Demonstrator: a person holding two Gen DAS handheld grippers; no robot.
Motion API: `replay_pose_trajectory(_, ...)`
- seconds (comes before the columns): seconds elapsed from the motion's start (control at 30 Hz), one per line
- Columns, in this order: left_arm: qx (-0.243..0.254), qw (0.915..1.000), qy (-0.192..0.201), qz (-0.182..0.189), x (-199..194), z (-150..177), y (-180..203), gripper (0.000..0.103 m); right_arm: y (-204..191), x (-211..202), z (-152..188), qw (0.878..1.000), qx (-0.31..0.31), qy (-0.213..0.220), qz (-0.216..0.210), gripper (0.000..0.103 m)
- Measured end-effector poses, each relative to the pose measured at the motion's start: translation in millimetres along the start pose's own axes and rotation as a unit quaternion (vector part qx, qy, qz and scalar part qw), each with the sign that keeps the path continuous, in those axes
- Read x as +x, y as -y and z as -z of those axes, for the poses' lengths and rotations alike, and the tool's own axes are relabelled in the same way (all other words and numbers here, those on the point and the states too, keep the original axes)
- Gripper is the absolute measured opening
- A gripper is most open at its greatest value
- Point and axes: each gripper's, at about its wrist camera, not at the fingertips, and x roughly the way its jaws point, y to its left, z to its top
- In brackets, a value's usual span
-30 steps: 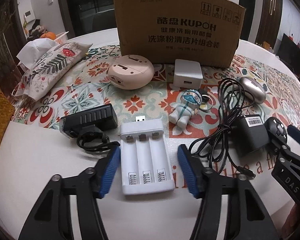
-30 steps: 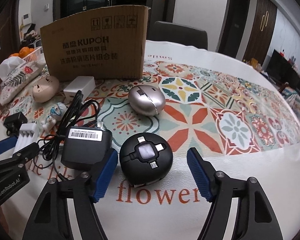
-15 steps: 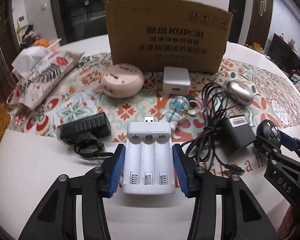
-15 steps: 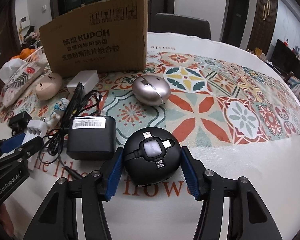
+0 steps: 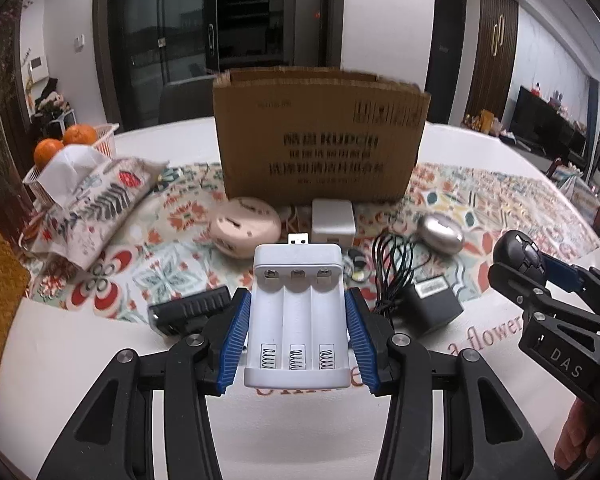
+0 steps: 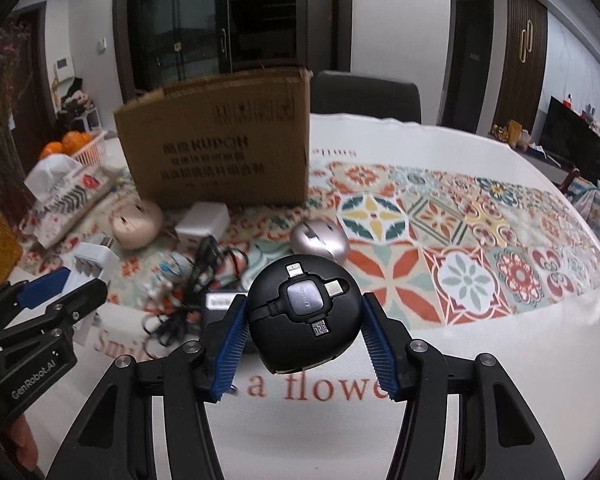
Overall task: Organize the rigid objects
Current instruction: 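Close the left tool on the charger while the right tool grasps the black reel, then carry the charger into the box and open the left tool while the right tool drops the reel in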
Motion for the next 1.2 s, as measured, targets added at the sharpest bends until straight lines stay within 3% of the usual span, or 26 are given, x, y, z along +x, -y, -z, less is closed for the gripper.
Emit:
replay_pose_trajectory(0.53, -0.004, 0.9986, 0.042, 0.031, -19, -41, -19, 0.047, -19, -22, -37, 0.998, 0.007, 0.052, -0.022, 0.056)
replay_pose_trajectory(0.93, 0.006, 0.9945, 0.098, 0.036, -28, -98, -28, 0.047, -20, -15, -88, 0.995, 0.026, 0.081, -0.057, 0.056)
replay_pose_trajectory(1.2, 0.005, 0.9932, 0.106, 0.047, -24, -138, -32, 0.047, -23, -13, -127, 0.993, 0.022, 0.096, -0.068, 0.056)
